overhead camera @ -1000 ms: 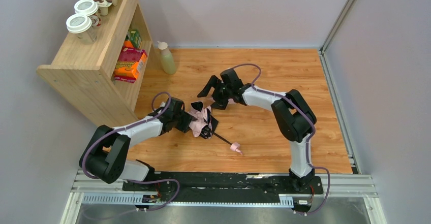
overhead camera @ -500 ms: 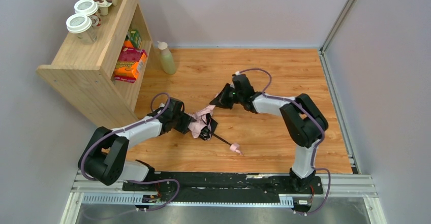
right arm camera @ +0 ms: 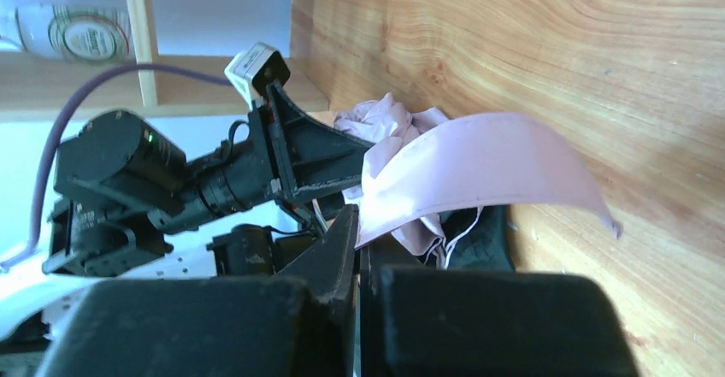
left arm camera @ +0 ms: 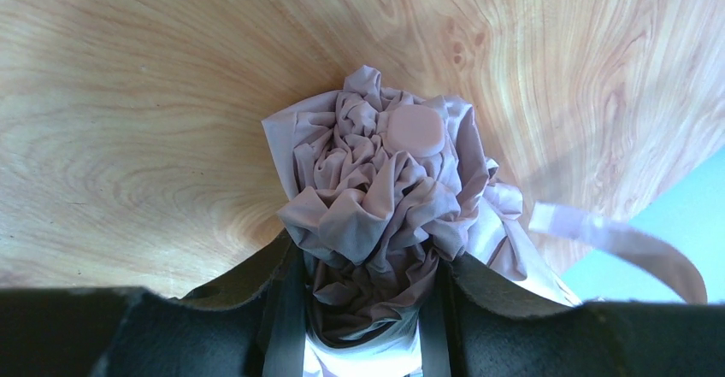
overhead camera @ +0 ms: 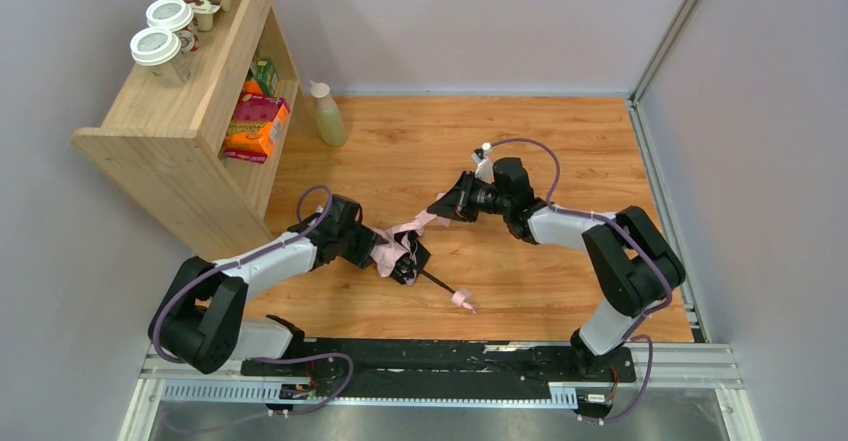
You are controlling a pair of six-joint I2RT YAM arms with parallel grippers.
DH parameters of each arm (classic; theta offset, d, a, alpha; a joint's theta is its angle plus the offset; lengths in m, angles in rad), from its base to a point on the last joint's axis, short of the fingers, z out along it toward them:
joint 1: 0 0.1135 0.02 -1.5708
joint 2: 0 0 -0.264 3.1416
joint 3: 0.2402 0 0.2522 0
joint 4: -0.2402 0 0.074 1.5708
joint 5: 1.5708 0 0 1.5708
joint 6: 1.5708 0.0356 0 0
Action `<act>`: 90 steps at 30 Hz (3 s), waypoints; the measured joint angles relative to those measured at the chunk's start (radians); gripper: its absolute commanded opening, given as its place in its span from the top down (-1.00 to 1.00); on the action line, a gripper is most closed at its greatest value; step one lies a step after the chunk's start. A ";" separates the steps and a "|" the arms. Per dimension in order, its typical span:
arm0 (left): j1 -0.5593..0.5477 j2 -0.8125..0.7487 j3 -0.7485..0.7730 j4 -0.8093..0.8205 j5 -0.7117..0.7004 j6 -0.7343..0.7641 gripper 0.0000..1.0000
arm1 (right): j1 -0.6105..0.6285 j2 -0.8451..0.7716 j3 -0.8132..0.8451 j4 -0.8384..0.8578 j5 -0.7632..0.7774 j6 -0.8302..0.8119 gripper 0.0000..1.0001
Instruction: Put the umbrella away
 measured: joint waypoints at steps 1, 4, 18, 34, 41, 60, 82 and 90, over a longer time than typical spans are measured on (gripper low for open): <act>0.000 -0.003 0.000 0.000 0.002 0.000 1.00 | 0.004 -0.022 -0.002 -0.017 0.007 -0.024 1.00; -0.001 -0.006 0.000 0.004 0.010 -0.002 1.00 | 0.018 -0.108 -0.040 -0.053 0.040 -0.091 1.00; -0.001 0.088 0.132 -0.191 -0.025 0.016 1.00 | 0.052 0.120 0.142 -0.324 0.283 -0.375 1.00; -0.018 0.109 0.156 -0.213 -0.053 0.020 1.00 | 0.114 0.076 0.254 -0.761 0.593 -0.598 -0.07; -0.018 0.120 0.168 -0.226 -0.053 0.021 1.00 | 0.207 -0.140 0.253 -0.885 0.634 -0.748 -0.87; -0.011 0.212 0.271 -0.326 -0.029 0.089 1.00 | 0.620 0.066 0.166 -0.341 0.638 -1.241 -0.89; -0.009 0.126 0.163 -0.153 -0.095 0.164 -0.43 | 0.424 0.229 0.193 -0.180 0.290 -0.872 1.00; -0.012 0.095 0.088 -0.032 -0.055 0.117 0.25 | 0.295 0.326 0.194 -0.035 -0.085 -0.633 1.00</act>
